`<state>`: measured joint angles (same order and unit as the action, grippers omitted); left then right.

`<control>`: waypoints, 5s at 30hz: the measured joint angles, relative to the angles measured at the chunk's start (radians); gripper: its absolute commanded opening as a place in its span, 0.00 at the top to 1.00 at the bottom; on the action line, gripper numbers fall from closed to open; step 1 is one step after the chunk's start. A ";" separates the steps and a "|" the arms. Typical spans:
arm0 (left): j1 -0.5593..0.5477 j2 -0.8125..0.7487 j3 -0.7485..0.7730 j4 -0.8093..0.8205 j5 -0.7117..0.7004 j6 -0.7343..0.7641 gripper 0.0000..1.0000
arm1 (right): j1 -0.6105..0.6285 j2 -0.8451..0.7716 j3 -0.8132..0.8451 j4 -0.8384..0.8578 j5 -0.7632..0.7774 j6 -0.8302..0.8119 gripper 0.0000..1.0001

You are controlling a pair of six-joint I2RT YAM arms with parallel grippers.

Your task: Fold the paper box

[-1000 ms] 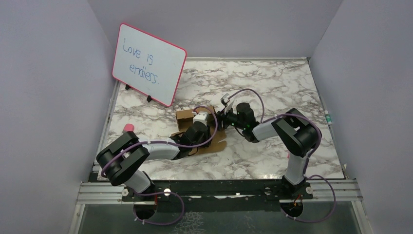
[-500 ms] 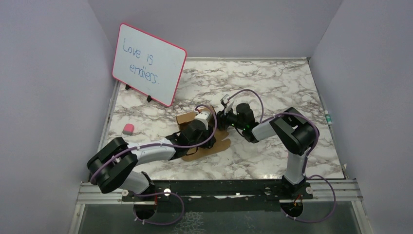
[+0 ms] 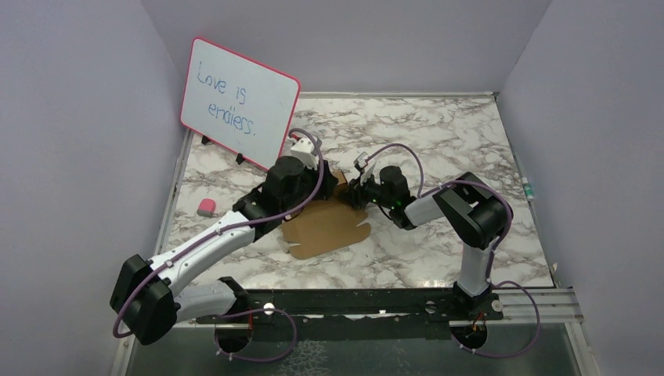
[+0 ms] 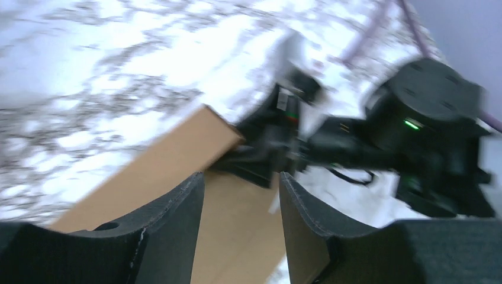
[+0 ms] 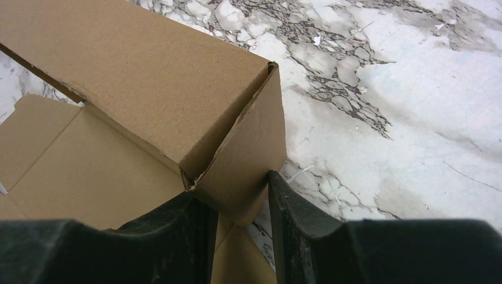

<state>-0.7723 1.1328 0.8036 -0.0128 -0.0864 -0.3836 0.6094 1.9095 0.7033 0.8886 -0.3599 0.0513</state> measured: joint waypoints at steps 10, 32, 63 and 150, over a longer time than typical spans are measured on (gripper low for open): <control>0.257 0.208 0.054 0.027 0.123 0.026 0.46 | 0.000 0.000 0.000 0.000 0.000 -0.002 0.61; 0.284 0.523 0.136 0.183 0.405 0.003 0.46 | 0.000 -0.006 -0.008 0.001 0.122 -0.001 0.72; 0.296 0.549 0.125 0.295 0.533 -0.130 0.47 | 0.009 -0.013 -0.031 0.054 0.377 0.090 0.84; -0.262 0.869 0.692 -0.707 -0.933 0.066 0.71 | 0.063 -1.038 -0.425 -0.483 0.957 0.325 0.00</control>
<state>-1.0348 2.0014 1.4956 -0.7200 -1.0191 -0.3180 0.6720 0.8711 0.2787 0.4057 0.5968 0.3767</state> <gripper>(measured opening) 0.422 0.998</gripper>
